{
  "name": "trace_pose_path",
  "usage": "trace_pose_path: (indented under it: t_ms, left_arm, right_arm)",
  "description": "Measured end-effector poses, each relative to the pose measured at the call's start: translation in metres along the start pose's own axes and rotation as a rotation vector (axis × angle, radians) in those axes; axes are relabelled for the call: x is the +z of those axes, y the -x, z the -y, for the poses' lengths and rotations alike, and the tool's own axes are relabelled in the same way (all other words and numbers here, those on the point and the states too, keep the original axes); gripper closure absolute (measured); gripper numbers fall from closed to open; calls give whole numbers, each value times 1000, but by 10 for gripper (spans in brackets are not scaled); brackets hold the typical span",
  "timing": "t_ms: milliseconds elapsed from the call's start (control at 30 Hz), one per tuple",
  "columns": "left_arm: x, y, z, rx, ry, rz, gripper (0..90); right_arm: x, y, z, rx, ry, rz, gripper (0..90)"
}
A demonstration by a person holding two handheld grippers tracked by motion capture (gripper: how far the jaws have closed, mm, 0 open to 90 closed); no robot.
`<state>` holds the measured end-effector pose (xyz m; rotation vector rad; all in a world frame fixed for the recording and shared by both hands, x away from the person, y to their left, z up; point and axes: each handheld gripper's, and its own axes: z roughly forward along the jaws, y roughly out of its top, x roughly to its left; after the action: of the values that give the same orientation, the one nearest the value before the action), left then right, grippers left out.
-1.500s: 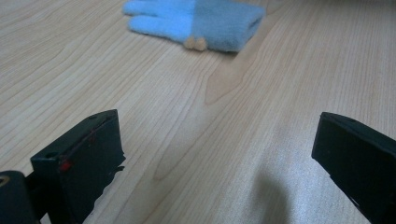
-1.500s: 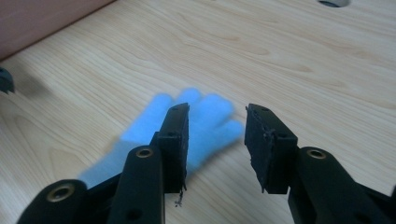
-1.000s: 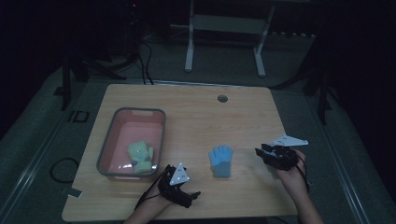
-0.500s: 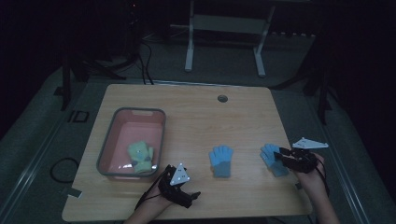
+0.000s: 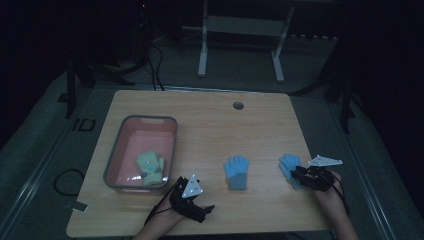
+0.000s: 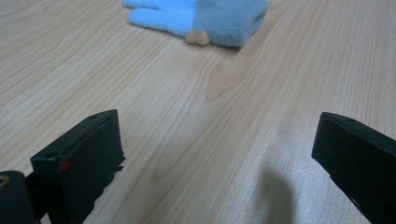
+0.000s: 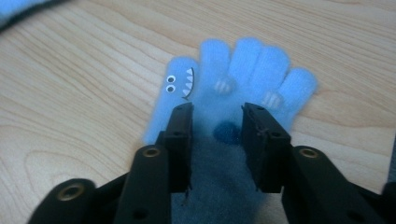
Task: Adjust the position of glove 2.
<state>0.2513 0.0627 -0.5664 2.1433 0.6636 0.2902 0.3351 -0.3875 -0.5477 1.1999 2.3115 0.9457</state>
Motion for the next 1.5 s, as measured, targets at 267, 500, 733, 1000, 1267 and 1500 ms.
trace_pose_path:
  t_ms: [267, 500, 733, 1000, 1267, 1500]
  left_arm:
    - [0, 0, 0, 3, -2, -1, 22]
    - [0, 0, 0, 5, -3, -4, 22]
    - [0, 0, -1, 6, -5, -7, 22]
    - [-1, 0, -1, 8, -1, -7, 22]
    - [-1, 0, -1, 11, -2, -8, 22]
    - [-1, 0, -1, 14, -3, -6, 22]
  right_arm:
    - [1, -13, -1, -1, 0, 87, 849]
    - [-13, -29, -13, 102, 36, 108, 866]
    - [-26, -56, -29, 150, 75, 113, 866]
    - [-13, -83, -40, 155, 52, 101, 866]
    - [11, -103, -41, 121, 3, 82, 865]
    - [27, -107, -33, 118, -42, 93, 862]
